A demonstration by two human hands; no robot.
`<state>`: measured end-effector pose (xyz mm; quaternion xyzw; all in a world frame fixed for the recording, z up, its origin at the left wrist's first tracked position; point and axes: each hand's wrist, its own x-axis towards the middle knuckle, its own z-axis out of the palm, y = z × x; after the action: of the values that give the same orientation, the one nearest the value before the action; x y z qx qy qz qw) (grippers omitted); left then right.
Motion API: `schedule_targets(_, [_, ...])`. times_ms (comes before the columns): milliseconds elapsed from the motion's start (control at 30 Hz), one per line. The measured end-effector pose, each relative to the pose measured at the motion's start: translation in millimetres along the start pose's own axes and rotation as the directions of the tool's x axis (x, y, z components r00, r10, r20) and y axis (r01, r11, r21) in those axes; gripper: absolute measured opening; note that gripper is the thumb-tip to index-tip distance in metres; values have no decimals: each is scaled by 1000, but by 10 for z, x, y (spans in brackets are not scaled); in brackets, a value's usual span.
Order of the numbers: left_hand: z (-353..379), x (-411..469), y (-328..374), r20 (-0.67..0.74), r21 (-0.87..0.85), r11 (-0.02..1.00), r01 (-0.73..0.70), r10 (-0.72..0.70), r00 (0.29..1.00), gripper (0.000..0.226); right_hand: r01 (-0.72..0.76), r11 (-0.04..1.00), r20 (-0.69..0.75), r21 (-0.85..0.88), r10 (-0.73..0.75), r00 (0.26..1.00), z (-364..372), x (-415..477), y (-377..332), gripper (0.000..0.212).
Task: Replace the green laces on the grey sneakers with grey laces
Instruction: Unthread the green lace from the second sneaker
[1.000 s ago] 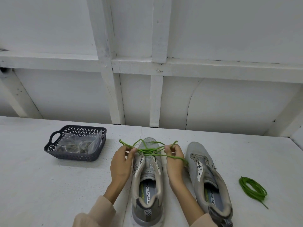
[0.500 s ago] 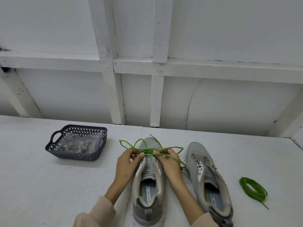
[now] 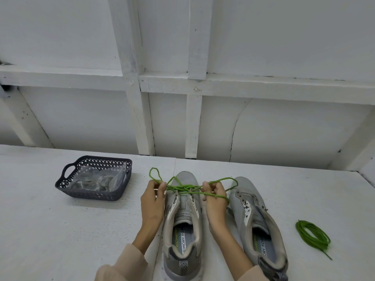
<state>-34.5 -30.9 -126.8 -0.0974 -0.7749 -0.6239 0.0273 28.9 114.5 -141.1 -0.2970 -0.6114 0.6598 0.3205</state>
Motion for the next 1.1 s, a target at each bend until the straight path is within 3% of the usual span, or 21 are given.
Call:
schedule_targets(67, [-3, -14, 16, 47, 21, 1000, 3, -4, 999, 19, 4, 1000, 18, -8, -3, 1000, 7, -19, -11, 18])
schedule_targets(133, [15, -22, -7, 159, 104, 994, 11, -28, 987, 19, 6, 997, 141, -79, 5, 990, 18, -28, -1, 16])
schedule_targets(200, [17, -9, -41, 170, 146, 989, -15, -10, 985, 18, 26, 992, 194, -121, -2, 981, 19, -25, -11, 14])
schedule_targets(333, [-24, 1, 11, -7, 22, 1000, -3, 3, 1000, 14, 45, 999, 22, -21, -45, 999, 3, -25, -8, 15])
schedule_targets(500, [-1, -24, -48, 181, 134, 991, -8, -16, 983, 26, 3, 998, 189, -55, 7, 982, 21, -40, 2, 11])
schedule_targets(667, [0, 5, -37, -29, 42, 999, 23, -22, 999, 19, 8, 1000, -3, 23, -8, 1000, 7, -31, -5, 14])
schedule_targets(733, [-3, 4, -19, 24, 33, 999, 24, -25, 999, 17, -14, 1000, 42, 14, 13, 999, 5, -52, -26, 11])
schedule_targets(833, [22, -16, -42, 177, 134, 991, -1, -23, 984, 15, -3, 991, 190, -130, 28, 981, 5, -71, -87, 9])
schedule_targets(900, [34, -16, -40, 130, 117, 993, -1, -14, 991, 14, 15, 991, 158, -130, 6, 987, 7, -50, -100, 12])
schedule_targets(1000, [18, -7, -1, -26, 12, 999, 37, -37, 999, 13, 24, 1000, -1, -7, -24, 1000, -6, -40, -75, 17])
schedule_targets(1100, [13, -15, 7, 81, 33, 998, 51, -53, 995, 14, -4, 999, 80, -46, 7, 997, 3, -69, -68, 18])
